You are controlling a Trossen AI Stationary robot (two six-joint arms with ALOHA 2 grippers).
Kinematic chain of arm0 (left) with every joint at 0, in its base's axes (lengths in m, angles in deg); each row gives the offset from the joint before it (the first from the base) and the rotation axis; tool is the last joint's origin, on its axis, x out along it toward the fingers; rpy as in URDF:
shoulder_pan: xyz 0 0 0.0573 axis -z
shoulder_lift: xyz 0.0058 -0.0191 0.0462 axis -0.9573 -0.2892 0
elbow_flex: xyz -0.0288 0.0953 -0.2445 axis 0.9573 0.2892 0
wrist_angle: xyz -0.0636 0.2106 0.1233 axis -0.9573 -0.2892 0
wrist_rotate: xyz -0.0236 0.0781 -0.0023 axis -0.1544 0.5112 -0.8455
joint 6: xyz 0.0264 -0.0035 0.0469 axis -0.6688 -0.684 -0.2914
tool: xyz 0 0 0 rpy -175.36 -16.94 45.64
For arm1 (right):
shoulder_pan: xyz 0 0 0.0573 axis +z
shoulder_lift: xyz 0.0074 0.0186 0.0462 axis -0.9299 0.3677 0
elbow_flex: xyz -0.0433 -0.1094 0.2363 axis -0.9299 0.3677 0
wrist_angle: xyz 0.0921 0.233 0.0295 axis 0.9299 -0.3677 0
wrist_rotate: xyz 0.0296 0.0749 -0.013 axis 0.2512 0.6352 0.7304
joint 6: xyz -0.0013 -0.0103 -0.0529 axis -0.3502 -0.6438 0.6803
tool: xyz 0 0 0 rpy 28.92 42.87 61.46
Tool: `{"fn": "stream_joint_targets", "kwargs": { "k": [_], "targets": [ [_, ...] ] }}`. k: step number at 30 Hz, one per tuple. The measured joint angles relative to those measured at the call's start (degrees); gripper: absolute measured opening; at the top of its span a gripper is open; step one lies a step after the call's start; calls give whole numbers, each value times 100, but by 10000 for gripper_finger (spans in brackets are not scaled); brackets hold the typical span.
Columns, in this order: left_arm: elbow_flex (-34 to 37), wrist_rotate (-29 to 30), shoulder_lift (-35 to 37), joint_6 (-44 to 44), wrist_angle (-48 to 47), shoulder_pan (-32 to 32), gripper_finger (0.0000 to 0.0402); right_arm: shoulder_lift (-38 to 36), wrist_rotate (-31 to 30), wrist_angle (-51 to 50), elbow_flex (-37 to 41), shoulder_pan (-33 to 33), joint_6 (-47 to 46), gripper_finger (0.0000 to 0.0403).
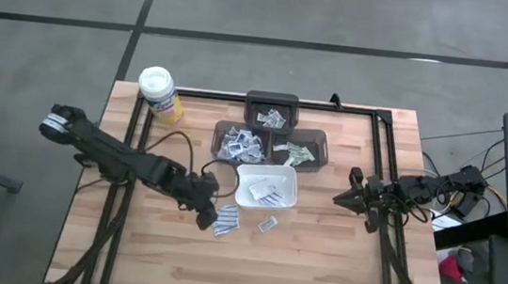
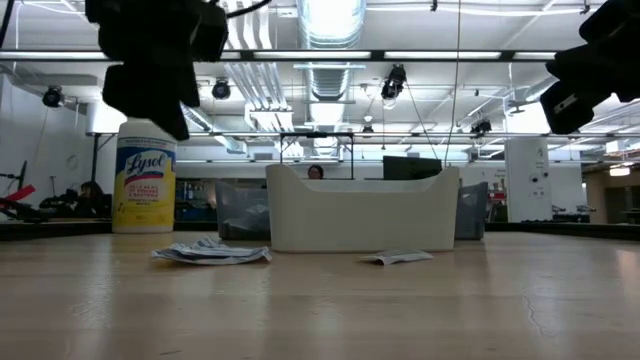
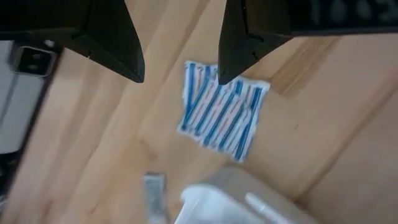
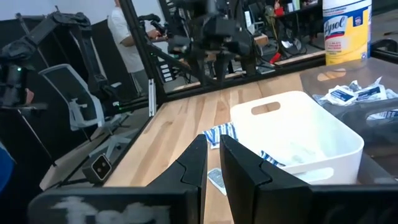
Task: Pick & Place First Aid Supplies
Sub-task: Put the blue bandage into the white bin
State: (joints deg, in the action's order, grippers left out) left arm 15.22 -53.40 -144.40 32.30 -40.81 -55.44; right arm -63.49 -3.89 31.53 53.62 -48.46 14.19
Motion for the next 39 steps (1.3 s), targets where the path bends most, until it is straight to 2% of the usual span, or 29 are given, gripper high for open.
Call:
{"fn": "stream_joint_targets", "kwargs": {
  "k": [18, 26, 39],
  "targets": [
    [-212, 201, -1508, -163, -104, 62, 197, 0, -11, -3, 0, 0, 0, 43],
    [-210, 229, -1595, -121, -102, 47, 197, -2, -9, -3, 0, 0, -1, 43],
    [-208, 657, -1560, -95, -77, -12, 197, -2, -9, -3, 0, 0, -111, 43]
  ]
}}
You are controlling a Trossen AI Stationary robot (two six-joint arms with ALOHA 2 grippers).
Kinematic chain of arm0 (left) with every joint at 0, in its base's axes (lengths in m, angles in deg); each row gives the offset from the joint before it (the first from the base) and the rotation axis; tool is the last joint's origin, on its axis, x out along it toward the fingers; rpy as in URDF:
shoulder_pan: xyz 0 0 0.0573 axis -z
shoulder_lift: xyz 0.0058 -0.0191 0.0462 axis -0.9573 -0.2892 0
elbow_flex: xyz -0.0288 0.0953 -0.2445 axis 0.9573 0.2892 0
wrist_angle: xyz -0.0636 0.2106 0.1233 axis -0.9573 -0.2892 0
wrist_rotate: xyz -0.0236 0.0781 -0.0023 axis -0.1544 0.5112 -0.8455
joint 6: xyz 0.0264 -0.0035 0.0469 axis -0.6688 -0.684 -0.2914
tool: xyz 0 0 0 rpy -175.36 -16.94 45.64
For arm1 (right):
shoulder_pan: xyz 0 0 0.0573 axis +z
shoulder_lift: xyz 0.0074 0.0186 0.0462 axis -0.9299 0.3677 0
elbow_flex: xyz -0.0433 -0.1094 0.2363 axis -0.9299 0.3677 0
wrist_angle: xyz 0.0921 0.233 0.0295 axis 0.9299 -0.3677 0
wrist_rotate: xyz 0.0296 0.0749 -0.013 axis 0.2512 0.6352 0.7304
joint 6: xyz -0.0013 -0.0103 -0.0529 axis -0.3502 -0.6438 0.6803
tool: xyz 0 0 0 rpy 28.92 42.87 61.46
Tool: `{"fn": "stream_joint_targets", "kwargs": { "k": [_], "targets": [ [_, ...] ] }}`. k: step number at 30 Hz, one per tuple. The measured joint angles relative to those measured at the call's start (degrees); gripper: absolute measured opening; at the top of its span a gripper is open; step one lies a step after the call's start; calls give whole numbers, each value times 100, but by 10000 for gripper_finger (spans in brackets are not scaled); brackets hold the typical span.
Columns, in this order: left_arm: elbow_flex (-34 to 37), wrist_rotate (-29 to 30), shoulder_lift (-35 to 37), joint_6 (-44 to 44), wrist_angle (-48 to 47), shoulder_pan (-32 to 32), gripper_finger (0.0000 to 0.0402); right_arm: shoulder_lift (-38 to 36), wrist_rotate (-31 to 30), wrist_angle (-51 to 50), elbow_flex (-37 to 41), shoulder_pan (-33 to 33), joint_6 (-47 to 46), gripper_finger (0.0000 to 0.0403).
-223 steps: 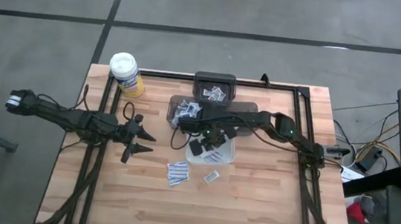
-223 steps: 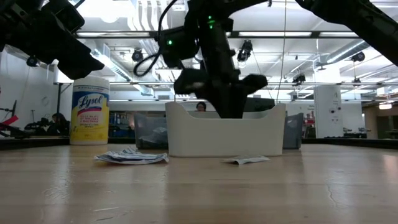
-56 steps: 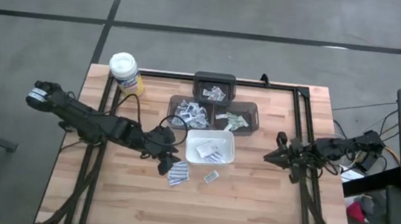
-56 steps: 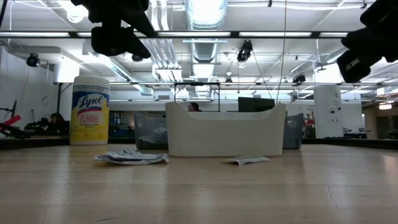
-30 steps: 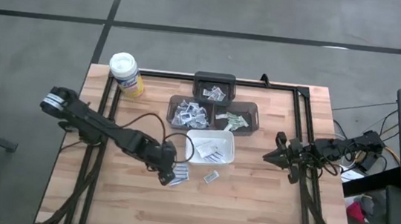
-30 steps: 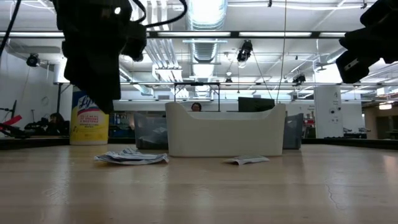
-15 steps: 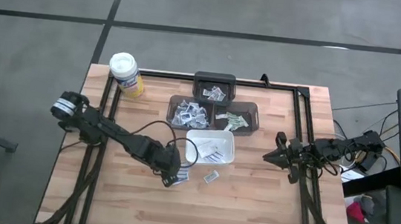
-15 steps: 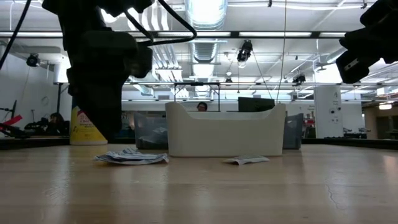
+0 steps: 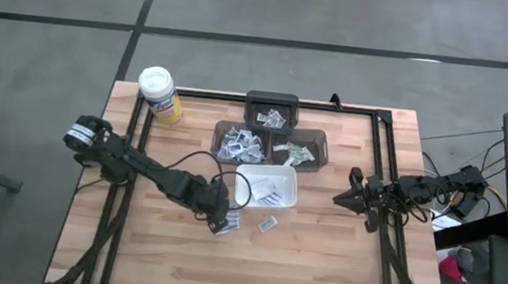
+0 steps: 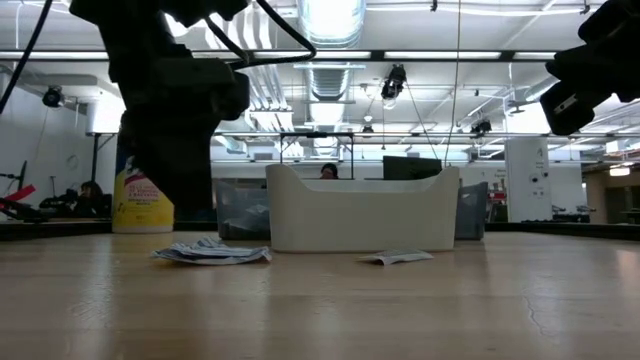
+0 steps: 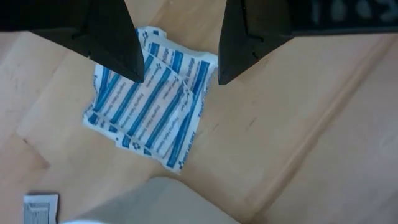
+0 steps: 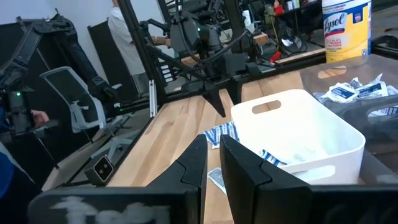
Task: Pick & Place First Aid Supplies
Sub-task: Put the blue bandage into the white bin
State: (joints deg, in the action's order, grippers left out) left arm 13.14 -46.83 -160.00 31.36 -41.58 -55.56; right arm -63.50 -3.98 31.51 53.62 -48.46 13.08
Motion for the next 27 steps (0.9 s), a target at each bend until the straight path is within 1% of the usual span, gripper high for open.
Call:
{"fn": "stream_joint_targets", "kwargs": {
  "k": [7, 11, 19, 25, 27],
  "targets": [
    [4, 52, -14, -40, 179, -1, 197, 0, 0, 0, 0, 0, 1, 43],
    [4, 53, -132, -230, 393, -7, 197, 0, 0, 0, 0, 0, 1, 43],
    [0, 68, -363, -358, 312, -46, 197, 0, 2, 2, 0, 0, -25, 43],
    [-24, 457, -380, -370, 164, -73, 197, 0, 2, 2, 0, 0, -106, 43],
    [-31, 508, -380, -389, 178, -88, 197, 0, 2, 2, 0, 0, -108, 43]
  ]
}}
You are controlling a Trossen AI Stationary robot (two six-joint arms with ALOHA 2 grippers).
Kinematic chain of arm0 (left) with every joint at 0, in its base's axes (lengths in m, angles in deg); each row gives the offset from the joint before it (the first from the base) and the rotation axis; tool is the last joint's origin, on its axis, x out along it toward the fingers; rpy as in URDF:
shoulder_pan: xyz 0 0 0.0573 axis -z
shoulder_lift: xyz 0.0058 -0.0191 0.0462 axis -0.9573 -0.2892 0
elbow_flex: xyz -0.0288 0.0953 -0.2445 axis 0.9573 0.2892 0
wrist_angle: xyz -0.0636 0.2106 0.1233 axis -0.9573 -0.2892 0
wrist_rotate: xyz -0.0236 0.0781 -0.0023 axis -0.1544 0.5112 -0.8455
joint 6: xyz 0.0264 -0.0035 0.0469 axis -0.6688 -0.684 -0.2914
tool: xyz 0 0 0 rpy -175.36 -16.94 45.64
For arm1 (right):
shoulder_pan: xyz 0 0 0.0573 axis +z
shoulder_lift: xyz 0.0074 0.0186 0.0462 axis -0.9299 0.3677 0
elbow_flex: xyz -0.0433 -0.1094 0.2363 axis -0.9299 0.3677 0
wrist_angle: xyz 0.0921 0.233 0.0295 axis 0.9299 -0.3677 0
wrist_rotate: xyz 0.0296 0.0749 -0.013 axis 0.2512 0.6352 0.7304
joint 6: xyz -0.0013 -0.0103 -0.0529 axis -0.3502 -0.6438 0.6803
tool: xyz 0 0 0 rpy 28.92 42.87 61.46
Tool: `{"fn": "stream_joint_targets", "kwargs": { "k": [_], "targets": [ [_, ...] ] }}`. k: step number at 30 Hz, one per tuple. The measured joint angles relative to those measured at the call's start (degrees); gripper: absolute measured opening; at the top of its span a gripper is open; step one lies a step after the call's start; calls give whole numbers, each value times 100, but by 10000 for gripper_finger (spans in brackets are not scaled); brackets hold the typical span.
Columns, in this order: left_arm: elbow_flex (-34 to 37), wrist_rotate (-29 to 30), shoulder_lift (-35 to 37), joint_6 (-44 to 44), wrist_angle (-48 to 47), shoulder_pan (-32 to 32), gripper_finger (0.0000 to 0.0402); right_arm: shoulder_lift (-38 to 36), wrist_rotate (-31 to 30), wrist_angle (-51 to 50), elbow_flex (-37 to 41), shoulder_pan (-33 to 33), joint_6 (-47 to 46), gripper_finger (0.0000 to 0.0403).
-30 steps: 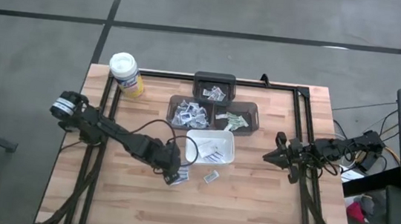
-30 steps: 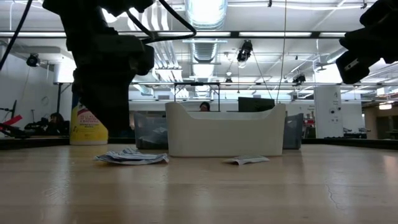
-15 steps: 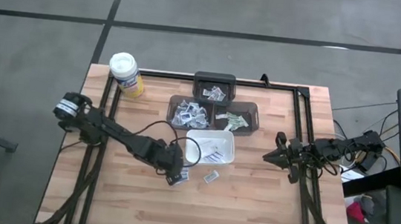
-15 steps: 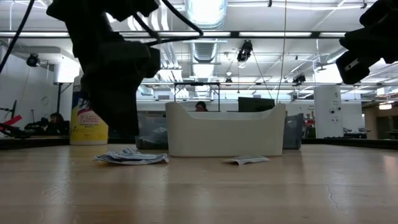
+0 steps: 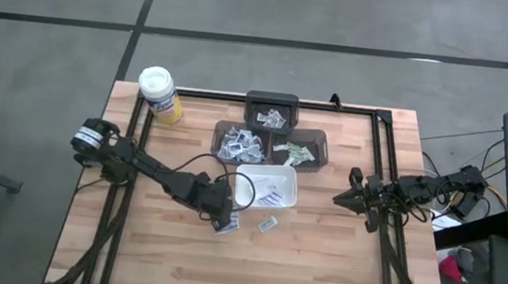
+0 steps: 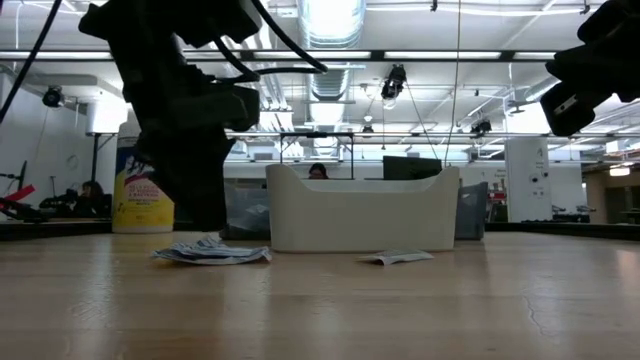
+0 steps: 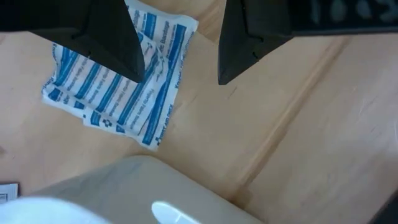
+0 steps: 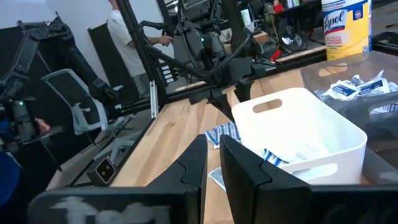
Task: Pick & Place First Aid Supplies
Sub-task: Put the blue bandage into the white bin
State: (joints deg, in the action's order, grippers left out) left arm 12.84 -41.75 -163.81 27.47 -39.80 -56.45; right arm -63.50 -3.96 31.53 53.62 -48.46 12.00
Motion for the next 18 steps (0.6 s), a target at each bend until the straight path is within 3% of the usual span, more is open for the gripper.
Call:
{"fn": "stream_joint_targets", "kwargs": {
  "k": [18],
  "targets": [
    [-35, -61, -424, -206, 45, -16, 197, 0, -2, 0, 1, 0, 22, 43]
  ]
}}
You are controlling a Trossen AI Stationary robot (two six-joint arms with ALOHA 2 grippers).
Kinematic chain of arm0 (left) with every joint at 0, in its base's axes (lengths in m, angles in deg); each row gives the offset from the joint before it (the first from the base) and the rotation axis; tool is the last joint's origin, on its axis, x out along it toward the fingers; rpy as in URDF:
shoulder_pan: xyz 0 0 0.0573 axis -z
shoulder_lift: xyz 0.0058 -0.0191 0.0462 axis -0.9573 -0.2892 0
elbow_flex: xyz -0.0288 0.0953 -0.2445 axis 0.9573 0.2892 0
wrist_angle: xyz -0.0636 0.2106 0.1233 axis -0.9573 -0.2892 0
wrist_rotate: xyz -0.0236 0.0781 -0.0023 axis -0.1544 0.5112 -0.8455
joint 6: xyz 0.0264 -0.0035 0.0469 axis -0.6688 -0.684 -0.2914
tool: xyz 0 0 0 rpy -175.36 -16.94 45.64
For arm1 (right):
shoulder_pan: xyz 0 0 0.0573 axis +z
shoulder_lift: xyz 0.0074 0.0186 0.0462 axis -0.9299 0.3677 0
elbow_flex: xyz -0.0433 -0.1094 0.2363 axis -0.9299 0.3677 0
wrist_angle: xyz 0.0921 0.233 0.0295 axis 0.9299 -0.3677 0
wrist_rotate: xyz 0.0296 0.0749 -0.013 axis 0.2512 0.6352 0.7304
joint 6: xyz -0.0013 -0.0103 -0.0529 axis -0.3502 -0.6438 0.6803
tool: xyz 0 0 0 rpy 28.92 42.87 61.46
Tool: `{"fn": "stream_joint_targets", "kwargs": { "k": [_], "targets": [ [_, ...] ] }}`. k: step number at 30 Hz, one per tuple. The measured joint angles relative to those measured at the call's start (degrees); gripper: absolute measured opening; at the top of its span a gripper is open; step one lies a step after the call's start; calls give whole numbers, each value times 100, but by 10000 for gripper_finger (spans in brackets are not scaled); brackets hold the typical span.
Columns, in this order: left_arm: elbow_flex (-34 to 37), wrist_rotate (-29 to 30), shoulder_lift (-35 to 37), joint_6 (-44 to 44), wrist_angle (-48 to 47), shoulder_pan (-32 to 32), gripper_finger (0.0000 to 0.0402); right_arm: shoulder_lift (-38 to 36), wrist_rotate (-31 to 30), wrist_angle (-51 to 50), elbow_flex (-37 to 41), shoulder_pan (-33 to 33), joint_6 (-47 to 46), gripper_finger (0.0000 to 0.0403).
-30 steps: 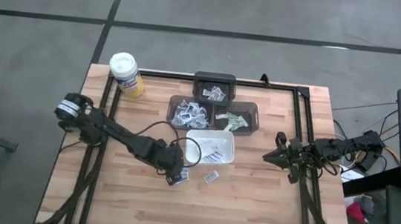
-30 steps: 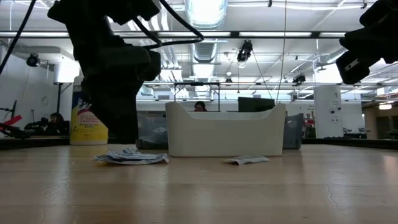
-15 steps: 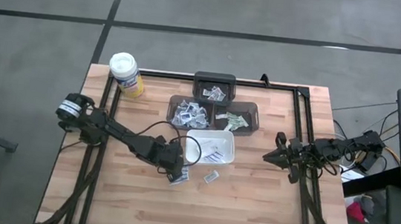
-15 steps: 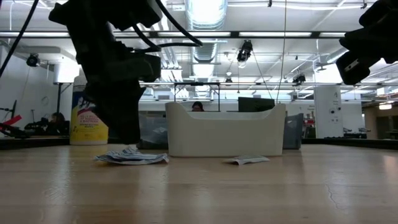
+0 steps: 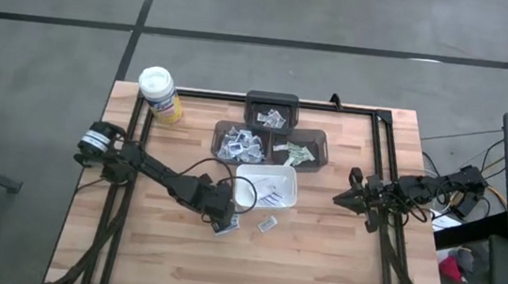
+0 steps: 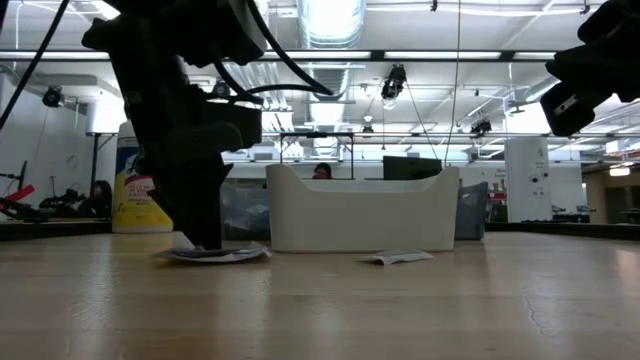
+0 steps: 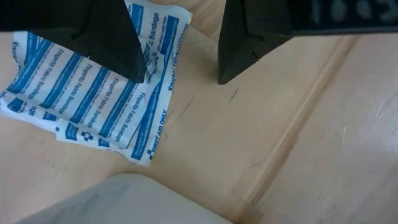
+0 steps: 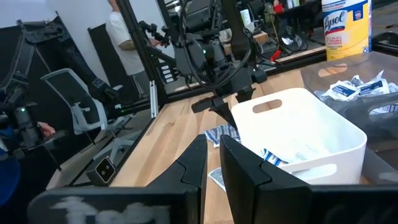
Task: Pick & Place First Aid Supplies
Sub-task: Put the blue bandage into the white bin
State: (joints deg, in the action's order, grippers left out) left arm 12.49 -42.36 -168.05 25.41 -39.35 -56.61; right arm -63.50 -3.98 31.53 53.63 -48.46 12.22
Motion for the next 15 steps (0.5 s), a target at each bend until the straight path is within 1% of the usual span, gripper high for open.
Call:
{"fn": "stream_joint_targets", "kwargs": {
  "k": [7, 10, 15],
  "targets": [
    [-11, -4, -4, -4, -11, -4, 191, 2, 0, 0, -1, 0, 0, 43],
    [-11, -2, -4, -5, -37, -5, 173, 2, 0, 0, -1, 0, 0, 43],
    [-11, -6, 0, -13, -45, -9, 132, 2, 0, 0, -1, 0, 0, 43]
  ]
}}
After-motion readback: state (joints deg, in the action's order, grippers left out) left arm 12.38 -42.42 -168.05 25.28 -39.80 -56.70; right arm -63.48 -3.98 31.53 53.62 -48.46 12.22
